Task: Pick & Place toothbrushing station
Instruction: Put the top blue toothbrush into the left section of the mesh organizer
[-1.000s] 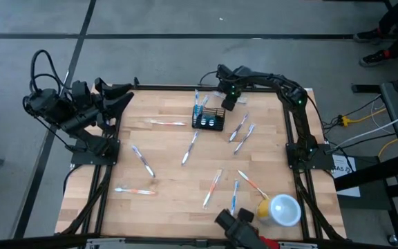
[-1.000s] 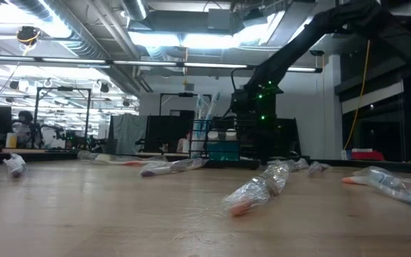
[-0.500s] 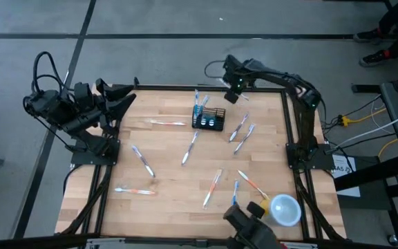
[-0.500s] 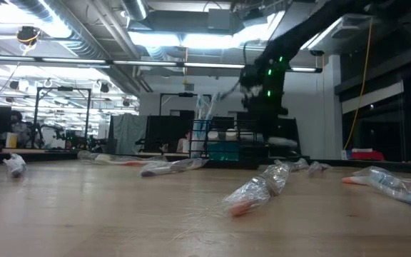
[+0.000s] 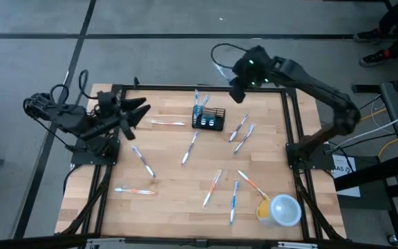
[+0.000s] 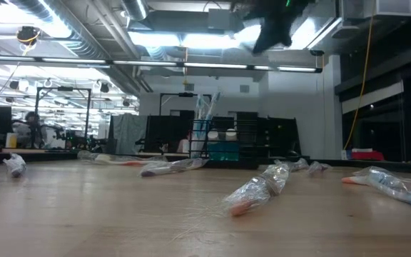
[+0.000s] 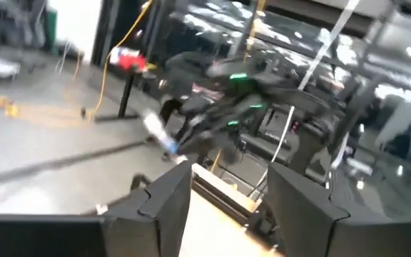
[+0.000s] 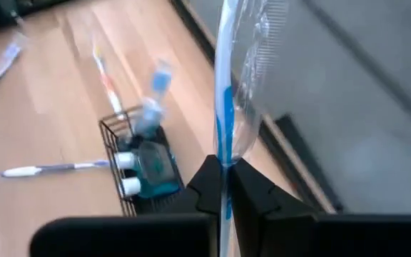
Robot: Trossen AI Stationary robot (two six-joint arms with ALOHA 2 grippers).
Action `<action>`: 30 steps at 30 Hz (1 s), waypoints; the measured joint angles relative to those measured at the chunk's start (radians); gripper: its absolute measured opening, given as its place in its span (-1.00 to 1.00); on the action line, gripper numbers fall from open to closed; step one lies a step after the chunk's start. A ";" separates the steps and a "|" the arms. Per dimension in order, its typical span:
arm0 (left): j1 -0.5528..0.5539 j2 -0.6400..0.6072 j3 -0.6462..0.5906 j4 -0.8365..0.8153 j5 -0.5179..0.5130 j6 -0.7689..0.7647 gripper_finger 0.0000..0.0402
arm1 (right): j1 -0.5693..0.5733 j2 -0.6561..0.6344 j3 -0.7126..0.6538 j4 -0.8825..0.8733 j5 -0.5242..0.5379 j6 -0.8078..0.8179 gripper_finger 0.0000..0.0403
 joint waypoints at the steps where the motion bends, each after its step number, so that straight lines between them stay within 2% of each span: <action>1: 0.015 0.009 0.000 -0.013 0.002 -0.050 -0.06 | 0.044 -0.019 0.000 0.000 0.030 0.016 -0.93; 5: 0.114 0.081 0.000 0.001 0.086 -0.157 0.04 | 0.202 -0.050 0.000 0.037 0.096 0.073 -0.93; 9: 0.241 0.182 0.000 0.085 0.297 -0.182 0.07 | 0.314 -0.033 0.000 0.173 0.142 0.130 -0.93; 12: 0.302 0.234 0.000 0.162 0.388 -0.183 0.07 | 0.361 -0.017 0.000 0.212 0.172 0.154 -0.93; 18: 0.365 0.257 0.001 0.251 0.451 -0.187 0.07 | 0.420 -0.008 0.000 0.225 0.198 0.183 -0.93; 30: 0.423 0.277 0.001 0.325 0.478 -0.201 0.07 | 0.476 -0.007 0.000 0.302 0.181 0.215 -0.93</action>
